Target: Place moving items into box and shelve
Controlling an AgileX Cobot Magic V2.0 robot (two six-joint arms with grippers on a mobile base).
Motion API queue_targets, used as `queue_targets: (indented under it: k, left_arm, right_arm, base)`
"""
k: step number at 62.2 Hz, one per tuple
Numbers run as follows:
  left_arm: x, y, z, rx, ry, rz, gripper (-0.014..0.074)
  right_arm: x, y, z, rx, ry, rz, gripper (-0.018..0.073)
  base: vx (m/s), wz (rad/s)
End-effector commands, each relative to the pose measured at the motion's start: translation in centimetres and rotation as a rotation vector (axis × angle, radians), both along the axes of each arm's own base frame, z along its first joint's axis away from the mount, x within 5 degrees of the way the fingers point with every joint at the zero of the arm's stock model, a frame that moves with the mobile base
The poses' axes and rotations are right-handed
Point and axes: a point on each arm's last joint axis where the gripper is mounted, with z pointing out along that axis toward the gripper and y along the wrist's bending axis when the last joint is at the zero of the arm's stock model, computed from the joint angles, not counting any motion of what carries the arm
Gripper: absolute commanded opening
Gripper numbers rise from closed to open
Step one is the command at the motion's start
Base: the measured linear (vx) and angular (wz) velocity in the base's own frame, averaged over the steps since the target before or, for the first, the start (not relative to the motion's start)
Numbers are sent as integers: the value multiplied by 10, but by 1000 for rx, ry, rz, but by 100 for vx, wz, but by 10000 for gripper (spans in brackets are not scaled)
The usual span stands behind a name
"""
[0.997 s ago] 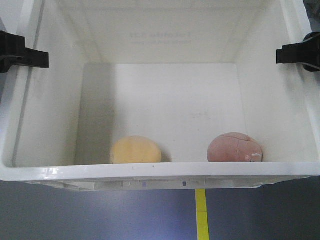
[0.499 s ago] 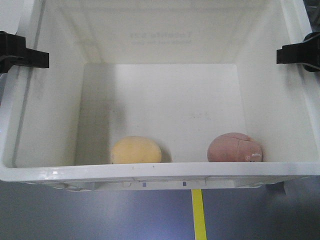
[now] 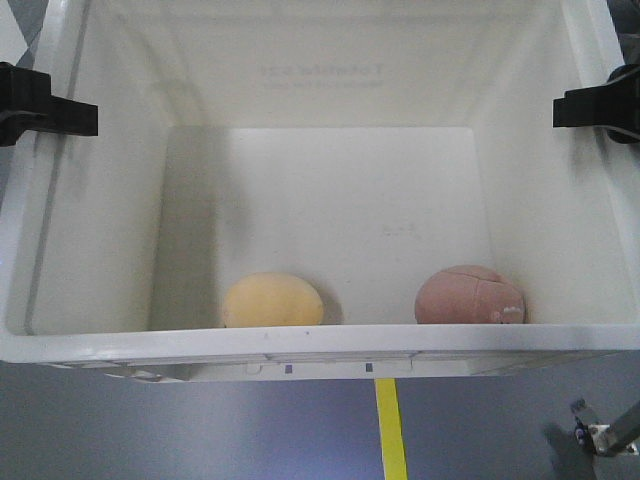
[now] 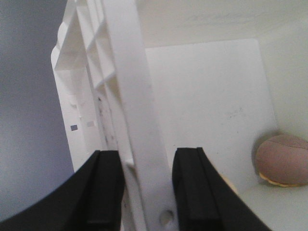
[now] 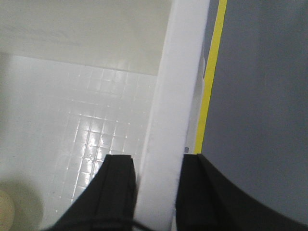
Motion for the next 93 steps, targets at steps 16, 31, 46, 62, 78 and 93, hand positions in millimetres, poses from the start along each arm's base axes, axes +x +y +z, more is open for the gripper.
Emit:
queue_targets:
  k: [16, 31, 46, 62, 78, 93]
  left_arm:
    - [-4, -2, 29, -100, -172, 19, -6]
    - [-4, -2, 29, -100, -172, 19, -6]
    - [-4, -2, 29, -100, -172, 19, -6]
    - [-4, -2, 29, -100, -172, 19, -6]
    - [-4, -2, 29, -100, -172, 19, -6]
    - [-4, -2, 29, -100, -172, 19, -6]
  right_arm:
    - [-1, -1, 30, 50, -206, -17, -6]
    - [-1, -1, 30, 50, -206, -17, -6]
    - [-1, -1, 30, 50, -206, -17, -6]
    - [-1, -1, 30, 50, -207, -17, -6]
    - [-1, -1, 30, 51, -206, -16, -6]
    - [-1, -1, 30, 50, -207, -17, -6]
  base:
    - [52, -4]
    - [51, -2]
    - [49, -1]
    - [46, -4]
    - [42, -15]
    - [39, -27]
